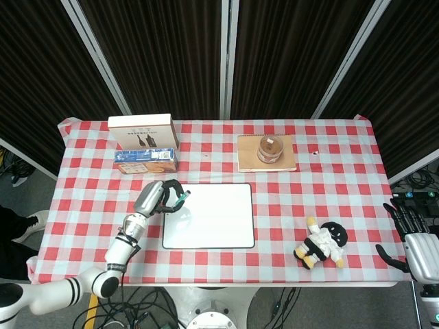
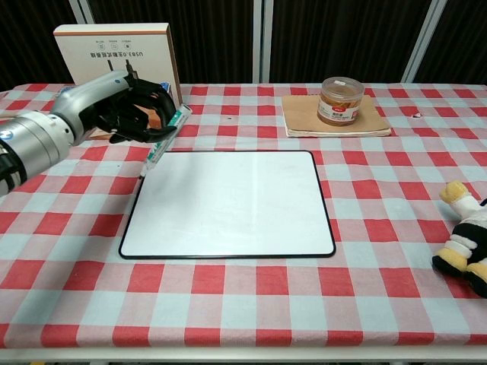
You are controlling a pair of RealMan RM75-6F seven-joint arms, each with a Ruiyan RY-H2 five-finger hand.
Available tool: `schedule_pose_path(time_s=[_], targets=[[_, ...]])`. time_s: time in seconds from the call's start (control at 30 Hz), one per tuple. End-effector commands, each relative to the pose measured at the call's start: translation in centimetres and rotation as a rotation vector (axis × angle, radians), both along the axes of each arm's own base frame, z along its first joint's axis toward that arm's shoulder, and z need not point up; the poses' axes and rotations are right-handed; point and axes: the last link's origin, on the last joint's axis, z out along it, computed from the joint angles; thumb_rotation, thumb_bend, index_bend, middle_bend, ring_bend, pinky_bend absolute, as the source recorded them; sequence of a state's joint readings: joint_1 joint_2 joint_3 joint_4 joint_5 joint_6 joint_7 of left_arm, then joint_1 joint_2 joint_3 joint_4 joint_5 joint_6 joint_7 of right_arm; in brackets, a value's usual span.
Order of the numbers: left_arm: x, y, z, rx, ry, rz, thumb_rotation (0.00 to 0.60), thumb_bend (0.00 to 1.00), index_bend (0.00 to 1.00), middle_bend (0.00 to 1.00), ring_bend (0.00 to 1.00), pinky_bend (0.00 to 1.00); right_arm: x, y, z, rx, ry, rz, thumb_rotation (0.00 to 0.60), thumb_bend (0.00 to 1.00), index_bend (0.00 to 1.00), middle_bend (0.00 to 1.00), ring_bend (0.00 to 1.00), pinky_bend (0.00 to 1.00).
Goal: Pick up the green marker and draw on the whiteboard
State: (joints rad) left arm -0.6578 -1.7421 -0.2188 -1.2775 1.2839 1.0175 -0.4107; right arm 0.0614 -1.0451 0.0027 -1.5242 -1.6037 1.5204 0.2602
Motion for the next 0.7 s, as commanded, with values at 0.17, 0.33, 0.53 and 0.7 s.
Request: schedule_pose_path(time_s=[0.17,0.33,0.53,0.7], targets=[[1.9,0.7,-3.6,-0.029,0.029,-0.098,0.600,0.44,0.54,0.57,0.75,0.87,-0.1,0.0,-0.2,0.007,-0.006,-0.004,0.600,0.20,0.00,0.00,0.00,0.00],[2.6,1.4,-4.9,-0.019,0.065,-0.112,0.600,0.44,0.54,0.57,0.75,0.87,-0.1,0.0,0.0,0.008,-0.001,-0.001,0.600,0.20,0.00,0.00,0.00,0.00],[2.9,1.9,-5.5,-0.011,0.081,-0.109,0.600,0.44,0.54,0.58,0.75,0.87,-0.2,0.1,0.0,0.011,-0.003,-0.004,0.600,0.20,0.00,0.00,0.00,0.00],[2.9,2.2,-5.8,-0.012,0.087,-0.105,0.600,0.44,0.53,0.58,0.75,0.87,-0.2,0.1,0.0,0.009,-0.003,-0.005,0.600,0.20,0.00,0.00,0.00,0.00]])
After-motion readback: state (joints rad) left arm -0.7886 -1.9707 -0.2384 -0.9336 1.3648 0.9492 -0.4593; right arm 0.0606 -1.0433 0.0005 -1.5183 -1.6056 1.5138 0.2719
